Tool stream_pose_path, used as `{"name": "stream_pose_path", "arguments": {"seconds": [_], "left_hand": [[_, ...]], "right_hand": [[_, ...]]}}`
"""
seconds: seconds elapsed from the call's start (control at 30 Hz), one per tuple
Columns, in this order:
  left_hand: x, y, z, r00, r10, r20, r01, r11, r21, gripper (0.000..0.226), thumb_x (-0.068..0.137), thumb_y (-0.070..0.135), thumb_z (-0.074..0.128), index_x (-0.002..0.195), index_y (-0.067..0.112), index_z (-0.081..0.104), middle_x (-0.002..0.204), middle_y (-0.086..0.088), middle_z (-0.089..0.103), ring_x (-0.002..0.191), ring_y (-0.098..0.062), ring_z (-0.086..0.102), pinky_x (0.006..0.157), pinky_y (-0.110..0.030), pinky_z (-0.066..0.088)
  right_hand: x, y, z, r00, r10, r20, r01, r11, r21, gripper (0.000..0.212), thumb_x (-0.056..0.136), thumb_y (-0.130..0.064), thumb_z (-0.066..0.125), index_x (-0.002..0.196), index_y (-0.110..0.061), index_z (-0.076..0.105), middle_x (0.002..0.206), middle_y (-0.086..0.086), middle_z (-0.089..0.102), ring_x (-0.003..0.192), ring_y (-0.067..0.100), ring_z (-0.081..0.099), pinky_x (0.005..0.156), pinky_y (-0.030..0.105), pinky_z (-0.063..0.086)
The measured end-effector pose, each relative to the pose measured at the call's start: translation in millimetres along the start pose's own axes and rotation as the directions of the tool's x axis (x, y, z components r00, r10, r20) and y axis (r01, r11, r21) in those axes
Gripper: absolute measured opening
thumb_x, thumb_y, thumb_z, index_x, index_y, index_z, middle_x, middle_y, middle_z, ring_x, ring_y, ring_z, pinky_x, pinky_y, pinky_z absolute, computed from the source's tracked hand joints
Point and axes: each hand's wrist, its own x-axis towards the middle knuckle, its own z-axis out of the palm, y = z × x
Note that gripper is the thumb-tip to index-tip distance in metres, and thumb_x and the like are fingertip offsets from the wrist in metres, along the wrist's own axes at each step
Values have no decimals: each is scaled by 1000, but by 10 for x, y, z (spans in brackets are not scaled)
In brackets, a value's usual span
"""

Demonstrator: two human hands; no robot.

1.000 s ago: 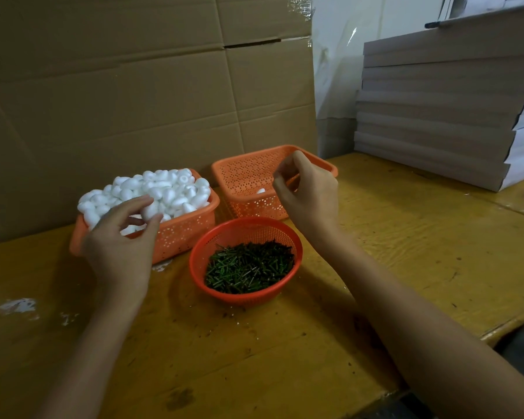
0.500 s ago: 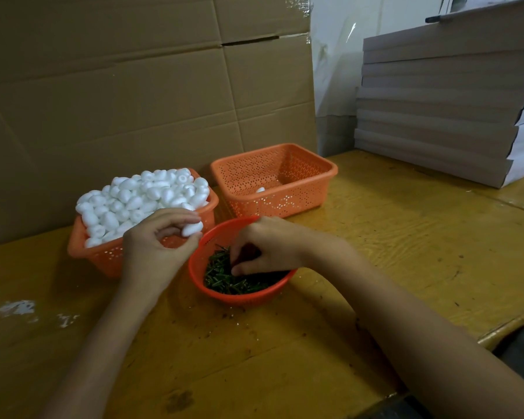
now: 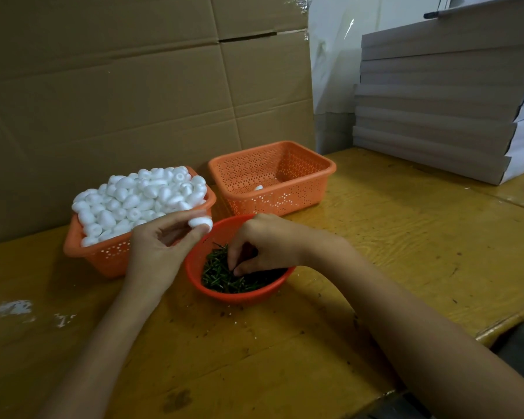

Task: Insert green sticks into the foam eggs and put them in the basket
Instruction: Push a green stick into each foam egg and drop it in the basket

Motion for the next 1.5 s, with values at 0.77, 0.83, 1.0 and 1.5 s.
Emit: {"name": "stream_pose_path", "arguments": {"seconds": [0.77, 0.83, 1.0, 1.5], "left_hand": [[-28, 6, 58, 999, -44, -17, 43, 995, -86, 39, 88, 3, 82, 102, 39, 81, 104, 0, 82, 95, -21, 80, 85, -27, 64], [-25, 1, 62, 999, -43, -14, 41, 996, -81, 37, 92, 4, 79, 108, 37, 80, 105, 0, 82, 93, -21, 80, 81, -23, 63], [-7, -23, 71, 997, -66, -28, 63, 993, -103, 30, 96, -1, 73, 115, 22, 77, 112, -3, 81, 92, -24, 81, 76, -26, 64], [-28, 19, 69, 997, -72, 5, 72, 984, -165, 25, 80, 7, 83, 102, 14, 75, 112, -6, 80, 87, -31, 82, 76, -30, 66]], "right_hand": [[7, -22, 25, 1000, -12, -18, 12, 1000, -19, 13, 89, -23, 80, 101, -27, 80, 105, -13, 76, 101, 6, 68, 92, 38, 53], [6, -23, 23, 1000, -16, -20, 16, 1000, -19, 12, 89, -24, 80, 101, -27, 79, 104, -13, 76, 100, 5, 68, 92, 37, 53], [12, -15, 33, 1000, -14, -20, 14, 1000, -9, 13, 89, -24, 80, 102, -27, 80, 103, -14, 76, 99, 3, 68, 92, 36, 53], [8, -13, 39, 998, -48, -36, 47, 998, -46, 12, 89, -24, 79, 101, -28, 79, 103, -15, 76, 97, 2, 67, 87, 32, 54]]}}
